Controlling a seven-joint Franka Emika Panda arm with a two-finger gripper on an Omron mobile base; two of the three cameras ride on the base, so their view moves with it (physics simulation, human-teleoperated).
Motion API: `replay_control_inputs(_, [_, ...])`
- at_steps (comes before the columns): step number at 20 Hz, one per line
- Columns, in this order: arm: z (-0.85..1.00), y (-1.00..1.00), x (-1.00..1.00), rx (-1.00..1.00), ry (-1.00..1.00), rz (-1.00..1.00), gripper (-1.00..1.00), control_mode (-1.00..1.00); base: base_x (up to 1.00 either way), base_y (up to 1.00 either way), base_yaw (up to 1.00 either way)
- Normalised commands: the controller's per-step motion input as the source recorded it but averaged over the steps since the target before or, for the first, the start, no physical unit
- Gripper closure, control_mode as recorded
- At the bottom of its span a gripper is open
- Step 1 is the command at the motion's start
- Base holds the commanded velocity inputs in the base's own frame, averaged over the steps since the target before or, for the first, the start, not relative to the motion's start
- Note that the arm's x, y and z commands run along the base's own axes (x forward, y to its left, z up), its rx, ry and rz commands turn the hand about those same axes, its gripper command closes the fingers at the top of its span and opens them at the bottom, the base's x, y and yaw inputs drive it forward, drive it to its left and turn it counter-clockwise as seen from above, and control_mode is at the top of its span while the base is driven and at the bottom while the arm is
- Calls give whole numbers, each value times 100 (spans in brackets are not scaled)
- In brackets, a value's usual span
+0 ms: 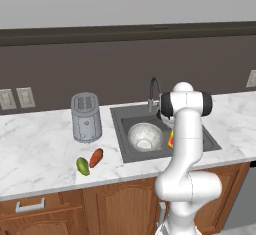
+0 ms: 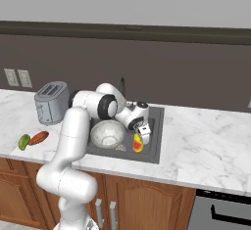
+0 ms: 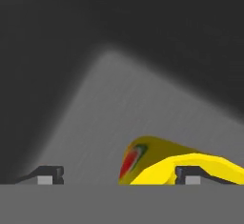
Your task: Remove the sweet potato and mango from the sink. Then move the bowl and cup from the counter to the sink for washing.
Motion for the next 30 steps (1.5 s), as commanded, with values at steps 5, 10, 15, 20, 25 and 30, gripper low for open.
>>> replay_control_inputs(5, [13,0,0,-3,-2,0,-100,-100,0,0,0])
replay_control_inputs(10, [17,3,0,-6,0,0,-100,-100,0,0,0])
replay_control_inputs(15, [20,2,0,-6,0,0,-100,-100,0,0,0])
replay_control_inputs(20, [27,2,-3,0,0,0,-100,-100,0,0,0])
replay_control_inputs(25, [32,1,-10,0,0,0,-100,-100,0,0,0])
replay_control_inputs(30, [31,0,-14,0,-4,0,-100,-100,0,0,0])
